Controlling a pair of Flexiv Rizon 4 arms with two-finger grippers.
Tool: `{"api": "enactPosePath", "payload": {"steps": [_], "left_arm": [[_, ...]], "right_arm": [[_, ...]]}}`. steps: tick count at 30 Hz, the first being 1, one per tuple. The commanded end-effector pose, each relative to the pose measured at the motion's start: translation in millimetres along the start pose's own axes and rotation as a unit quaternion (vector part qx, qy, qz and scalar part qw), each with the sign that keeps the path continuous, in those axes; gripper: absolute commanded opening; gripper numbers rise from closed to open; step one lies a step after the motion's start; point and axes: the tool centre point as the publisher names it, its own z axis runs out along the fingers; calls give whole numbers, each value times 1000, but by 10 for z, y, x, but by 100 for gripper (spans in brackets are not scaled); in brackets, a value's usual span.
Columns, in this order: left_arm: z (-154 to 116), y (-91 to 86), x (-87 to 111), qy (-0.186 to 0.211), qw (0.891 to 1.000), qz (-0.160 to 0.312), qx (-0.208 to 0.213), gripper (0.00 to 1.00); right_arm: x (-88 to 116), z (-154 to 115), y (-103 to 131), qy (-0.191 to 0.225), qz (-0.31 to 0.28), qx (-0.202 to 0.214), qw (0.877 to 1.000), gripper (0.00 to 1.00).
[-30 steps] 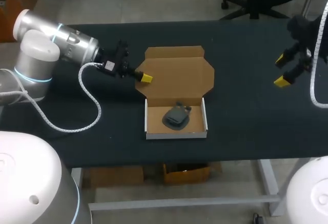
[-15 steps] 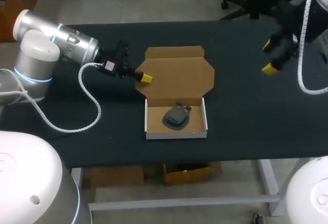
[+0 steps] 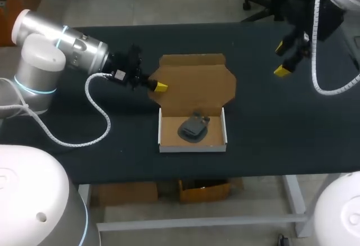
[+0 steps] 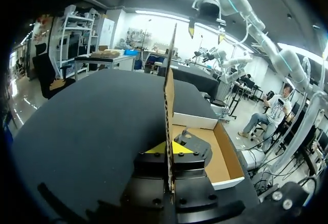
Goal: Assemble the packaging by folding the flat box into shape, placing the metal phone stand inside, and closing the box properly
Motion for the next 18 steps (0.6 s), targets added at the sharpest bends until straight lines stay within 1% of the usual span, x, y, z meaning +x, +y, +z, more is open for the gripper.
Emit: {"api": "enactPosePath", "payload": {"steps": [1, 4, 9, 13, 18], "left_arm": [[-12, -60, 214, -47, 999, 18, -12, 0], [-2, -63, 249, -60, 997, 32, -24, 0], [13, -62, 285, -76, 995, 52, -28, 0], [20, -61, 298, -79, 994, 67, -29, 0], [29, -46, 307, -82, 994, 72, -22, 0]], "right_arm": [[-34, 25, 18, 8, -1, 2, 1000, 100], [-33, 38, 27, 10, -1, 1, 1000, 100], [-32, 45, 36, 13, -2, 1, 1000, 100], [-26, 52, 54, 14, -3, 1, 1000, 100], [-27, 58, 76, 14, -3, 1, 1000, 100]]}}
